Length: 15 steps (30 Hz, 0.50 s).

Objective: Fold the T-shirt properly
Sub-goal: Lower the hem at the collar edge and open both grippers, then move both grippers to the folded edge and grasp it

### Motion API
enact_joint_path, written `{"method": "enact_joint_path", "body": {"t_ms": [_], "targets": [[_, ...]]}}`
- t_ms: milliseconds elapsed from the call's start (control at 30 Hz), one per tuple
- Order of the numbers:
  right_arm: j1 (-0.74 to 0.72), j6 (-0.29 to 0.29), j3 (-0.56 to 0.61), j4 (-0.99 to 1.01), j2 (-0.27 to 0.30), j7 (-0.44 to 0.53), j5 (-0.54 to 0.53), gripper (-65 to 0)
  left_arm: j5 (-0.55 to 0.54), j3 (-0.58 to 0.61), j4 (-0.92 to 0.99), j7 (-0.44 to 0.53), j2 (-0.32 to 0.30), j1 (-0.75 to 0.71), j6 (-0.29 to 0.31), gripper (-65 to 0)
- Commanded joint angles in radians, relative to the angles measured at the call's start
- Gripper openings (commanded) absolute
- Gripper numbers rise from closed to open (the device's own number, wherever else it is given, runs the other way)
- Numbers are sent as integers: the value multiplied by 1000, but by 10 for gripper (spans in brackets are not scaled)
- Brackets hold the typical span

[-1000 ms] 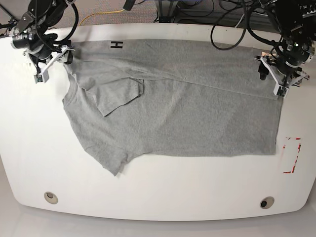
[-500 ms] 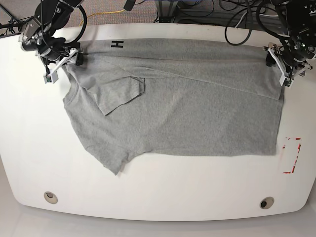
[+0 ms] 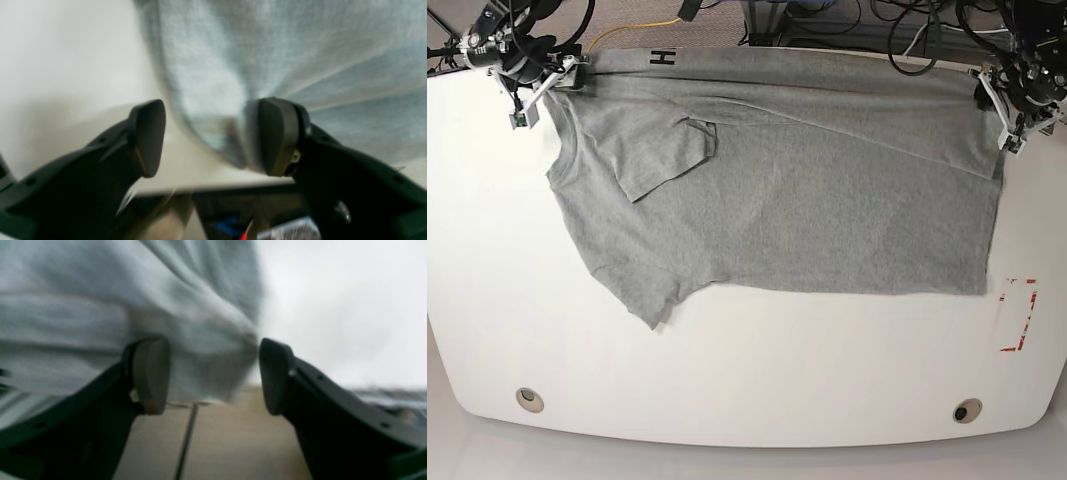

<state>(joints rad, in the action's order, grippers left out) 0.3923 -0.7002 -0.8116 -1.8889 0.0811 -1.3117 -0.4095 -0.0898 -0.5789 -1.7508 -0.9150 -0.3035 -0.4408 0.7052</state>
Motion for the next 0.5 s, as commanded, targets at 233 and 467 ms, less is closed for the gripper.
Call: {"method": "enact_joint_path", "body": {"t_ms": [233, 467], "targets": [[-49, 2, -5, -103, 35, 4, -58, -250, -44, -128, -162, -3, 45, 15, -7, -243], [-184, 2, 5, -84, 90, -15, -39, -250, -267, -217, -219, -3, 45, 27, -7, -242]]}}
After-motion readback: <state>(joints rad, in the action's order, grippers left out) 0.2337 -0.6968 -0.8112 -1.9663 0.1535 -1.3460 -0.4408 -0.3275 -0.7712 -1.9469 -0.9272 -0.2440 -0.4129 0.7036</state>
